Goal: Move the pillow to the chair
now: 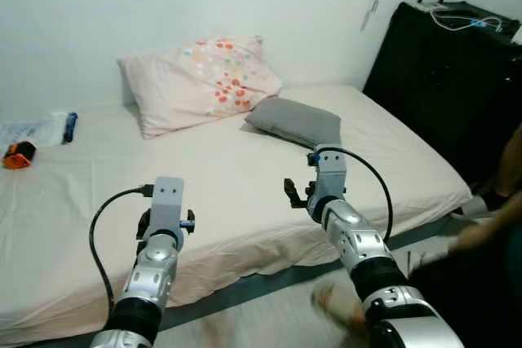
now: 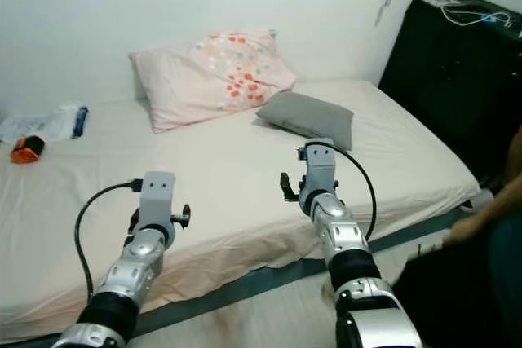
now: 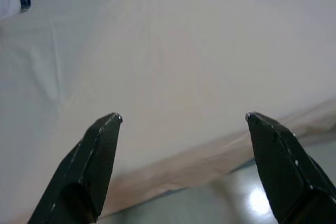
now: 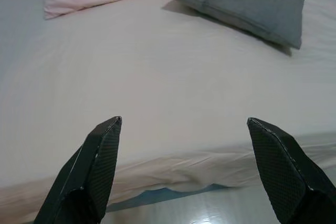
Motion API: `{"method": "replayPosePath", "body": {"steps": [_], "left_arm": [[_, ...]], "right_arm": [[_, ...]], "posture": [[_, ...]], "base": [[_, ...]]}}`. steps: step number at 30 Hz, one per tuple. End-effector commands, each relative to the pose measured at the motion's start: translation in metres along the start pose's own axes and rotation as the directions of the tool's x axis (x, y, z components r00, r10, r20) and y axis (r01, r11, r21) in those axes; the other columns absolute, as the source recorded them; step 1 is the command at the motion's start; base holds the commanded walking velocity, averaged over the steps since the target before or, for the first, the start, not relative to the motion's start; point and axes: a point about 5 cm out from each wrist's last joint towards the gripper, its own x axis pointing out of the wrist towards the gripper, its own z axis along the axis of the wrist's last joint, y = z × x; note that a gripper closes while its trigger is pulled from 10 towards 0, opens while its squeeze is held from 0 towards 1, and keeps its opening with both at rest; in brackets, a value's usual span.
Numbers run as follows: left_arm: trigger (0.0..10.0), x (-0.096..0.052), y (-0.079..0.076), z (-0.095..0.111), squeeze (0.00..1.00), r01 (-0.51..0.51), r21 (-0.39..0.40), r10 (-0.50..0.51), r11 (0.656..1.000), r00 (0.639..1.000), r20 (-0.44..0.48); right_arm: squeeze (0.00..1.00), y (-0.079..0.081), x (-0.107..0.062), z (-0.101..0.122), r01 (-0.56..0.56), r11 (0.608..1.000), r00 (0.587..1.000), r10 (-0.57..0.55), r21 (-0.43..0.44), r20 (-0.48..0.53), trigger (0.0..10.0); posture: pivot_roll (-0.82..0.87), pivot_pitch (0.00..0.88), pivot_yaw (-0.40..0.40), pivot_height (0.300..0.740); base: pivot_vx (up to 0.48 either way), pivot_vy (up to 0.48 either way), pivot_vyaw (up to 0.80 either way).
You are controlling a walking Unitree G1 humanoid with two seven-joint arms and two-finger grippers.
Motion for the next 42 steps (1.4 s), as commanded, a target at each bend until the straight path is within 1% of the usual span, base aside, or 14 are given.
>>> {"method": "replayPosePath", "body": {"steps": [1,6,10,11,12,13,19,23,26,27,30,36,39,42], "left_arm": [[10.0,0.001,0.001,0.001,0.00,0.012,0.056,-0.012,0.998,1.000,0.006],[10.0,0.001,0.003,0.002,0.00,0.013,0.053,-0.015,0.998,1.000,0.026],[10.0,-0.003,0.011,-0.002,0.00,-0.062,0.039,0.059,0.997,0.996,0.069],[10.0,-0.004,0.017,-0.004,0.00,-0.111,0.062,0.105,0.992,0.991,0.087],[10.0,-0.004,0.017,-0.004,0.00,-0.111,0.062,0.105,0.992,0.991,0.087],[10.0,-0.004,0.022,-0.005,0.00,-0.143,0.081,0.134,0.986,0.986,0.099],[10.0,-0.007,0.039,-0.015,0.00,-0.264,0.069,0.257,0.962,0.961,0.102],[10.0,-0.003,0.040,-0.020,0.00,-0.232,0.064,0.228,0.971,0.972,0.053],[10.0,0.000,0.035,-0.010,0.00,-0.179,0.049,0.174,0.983,0.981,0.084],[10.0,0.001,0.030,-0.009,0.00,-0.159,0.001,0.159,0.987,0.986,0.058],[10.0,0.002,0.016,0.004,0.00,-0.084,0.073,0.074,0.994,0.988,0.135],[10.0,0.000,0.001,-0.012,0.00,-0.037,0.030,0.036,0.999,0.998,0.043],[10.0,-0.004,-0.005,-0.020,0.00,0.024,0.050,-0.025,0.998,1.000,0.017],[10.0,-0.002,-0.005,-0.010,0.00,0.039,0.084,-0.044,0.996,0.998,0.053]], "right_arm": [[0.00,-0.002,0.001,0.001,0.011,0.998,1.000,-0.010,-0.061,0.017,10.0],[0.00,-0.008,0.000,-0.003,0.024,0.995,1.000,-0.023,-0.096,0.015,10.0],[0.00,-0.017,-0.005,-0.007,0.032,0.987,0.999,-0.028,-0.158,0.027,10.0],[0.00,-0.016,-0.005,-0.012,0.018,0.964,1.000,-0.018,-0.266,0.003,10.0],[0.00,-0.016,-0.005,-0.012,0.018,0.964,1.000,-0.018,-0.266,0.003,10.0],[0.00,-0.015,-0.005,-0.016,0.006,0.939,1.000,-0.012,-0.344,-0.017,10.0],[0.00,-0.030,-0.006,-0.016,0.097,0.924,0.995,-0.093,-0.371,0.029,10.0],[0.00,-0.036,-0.004,-0.012,0.178,0.955,0.984,-0.169,-0.238,0.058,10.0],[0.00,-0.034,-0.003,-0.017,0.186,0.950,0.982,-0.183,-0.252,0.036,10.0],[0.00,-0.034,-0.004,-0.021,0.184,0.952,0.983,-0.185,-0.244,0.021,10.0],[0.00,-0.028,-0.003,-0.022,0.147,0.977,0.989,-0.146,-0.151,0.016,10.0],[0.00,-0.020,-0.003,-0.029,0.097,0.988,0.995,-0.099,-0.123,-0.007,10.0],[0.00,-0.007,-0.001,-0.034,0.056,0.993,0.998,-0.058,-0.101,-0.019,10.0],[0.00,0.001,0.000,-0.035,0.021,0.993,0.999,-0.023,-0.113,-0.024,10.0]], "posture": [[-0.07,0.000,-0.037,0.740],[-0.08,0.000,-0.039,0.740],[-0.07,0.000,-0.078,0.740],[-0.08,0.000,-0.065,0.740],[-0.08,0.000,-0.065,0.740],[-0.08,0.000,-0.065,0.740],[-0.08,0.000,-0.082,0.740],[-0.05,0.000,-0.095,0.740],[-0.07,0.000,-0.075,0.740],[-0.05,0.000,-0.093,0.740],[-0.03,0.000,-0.090,0.740],[-0.04,0.000,-0.093,0.740],[-0.04,0.000,-0.105,0.740],[-0.02,0.002,-0.097,0.740]], "base": [[0.000,0.000,0.00],[0.000,0.000,0.00],[0.000,0.000,0.00],[0.000,0.000,0.00],[0.000,0.000,0.00],[0.000,0.000,0.00],[0.000,0.000,0.00],[0.000,0.000,0.00],[0.000,0.000,0.00],[0.000,0.000,0.00],[0.000,0.000,0.00],[0.000,0.000,0.00],[0.000,0.000,0.00],[0.000,0.000,0.00]]}}
